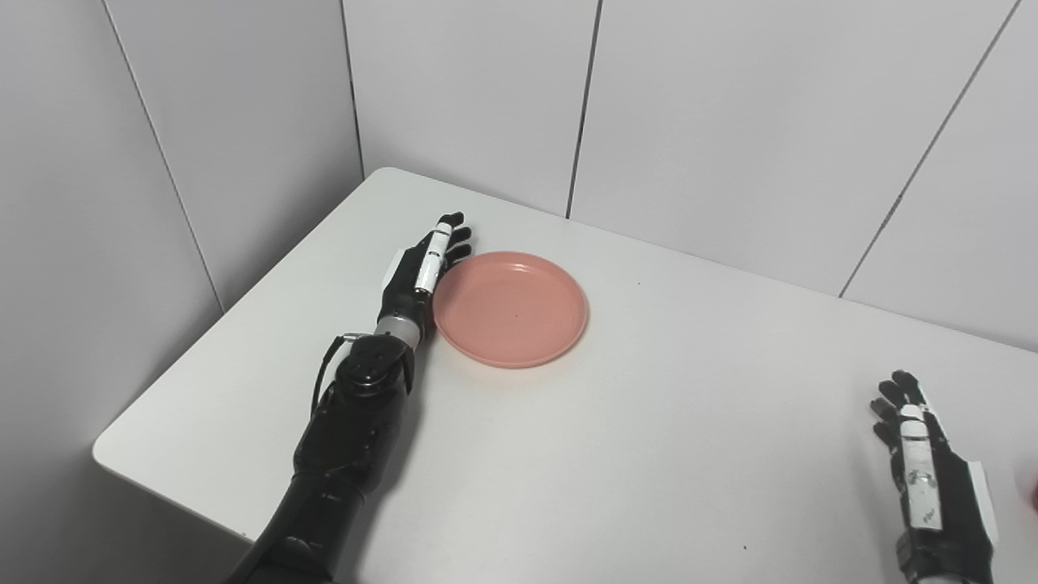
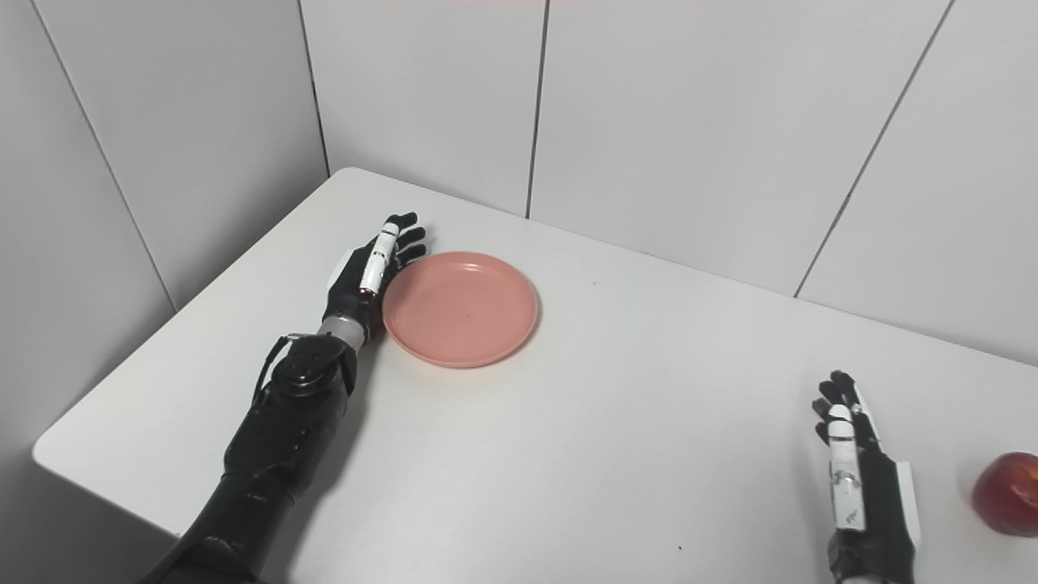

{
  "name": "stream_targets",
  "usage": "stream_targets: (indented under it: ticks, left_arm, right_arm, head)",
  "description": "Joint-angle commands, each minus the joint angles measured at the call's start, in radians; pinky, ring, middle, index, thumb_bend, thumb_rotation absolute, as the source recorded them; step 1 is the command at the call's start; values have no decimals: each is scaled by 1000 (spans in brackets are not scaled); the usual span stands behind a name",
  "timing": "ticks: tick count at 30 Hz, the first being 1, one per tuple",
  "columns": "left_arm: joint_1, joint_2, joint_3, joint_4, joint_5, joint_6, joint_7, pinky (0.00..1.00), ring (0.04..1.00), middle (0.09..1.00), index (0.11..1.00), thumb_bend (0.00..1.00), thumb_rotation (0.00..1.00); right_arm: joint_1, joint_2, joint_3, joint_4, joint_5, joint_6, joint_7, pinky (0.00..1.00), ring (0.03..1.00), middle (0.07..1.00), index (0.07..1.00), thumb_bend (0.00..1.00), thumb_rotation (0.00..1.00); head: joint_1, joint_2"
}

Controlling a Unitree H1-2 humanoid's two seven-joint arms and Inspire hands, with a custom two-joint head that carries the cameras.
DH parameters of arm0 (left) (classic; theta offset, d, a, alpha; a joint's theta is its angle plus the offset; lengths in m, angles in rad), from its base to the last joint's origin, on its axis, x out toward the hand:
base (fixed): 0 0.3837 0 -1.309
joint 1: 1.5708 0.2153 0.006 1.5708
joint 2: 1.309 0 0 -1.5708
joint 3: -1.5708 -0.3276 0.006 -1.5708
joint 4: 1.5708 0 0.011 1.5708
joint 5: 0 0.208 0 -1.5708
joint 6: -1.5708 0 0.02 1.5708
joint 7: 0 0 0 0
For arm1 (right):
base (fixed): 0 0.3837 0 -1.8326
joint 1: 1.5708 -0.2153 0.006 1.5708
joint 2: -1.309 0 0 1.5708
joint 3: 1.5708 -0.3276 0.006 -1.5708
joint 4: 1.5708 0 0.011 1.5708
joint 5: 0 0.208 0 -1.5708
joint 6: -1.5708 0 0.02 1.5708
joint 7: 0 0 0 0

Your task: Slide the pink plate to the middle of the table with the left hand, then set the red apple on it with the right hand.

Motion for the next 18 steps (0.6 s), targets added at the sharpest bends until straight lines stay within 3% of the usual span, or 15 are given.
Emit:
stream_targets:
  ticks: [1,11,18]
  left_arm:
    - [-40,-18,-24,0,0,-7,-40,878,885,890,860,344,1000]
    - [-35,-34,-41,2,9,-9,-41,875,878,881,850,342,1000]
    - [-30,-50,-49,7,17,-13,-40,854,864,865,837,363,1000]
  right_arm:
    - [-17,3,-4,-36,7,-19,2,934,912,917,919,88,1000]
    - [-19,11,-5,-34,12,-12,2,965,911,916,920,100,1000]
    - [-21,7,-1,-14,4,-46,5,944,902,910,913,125,1000]
  head:
    - [0,2]
    - [-19,12]
    - [-30,19]
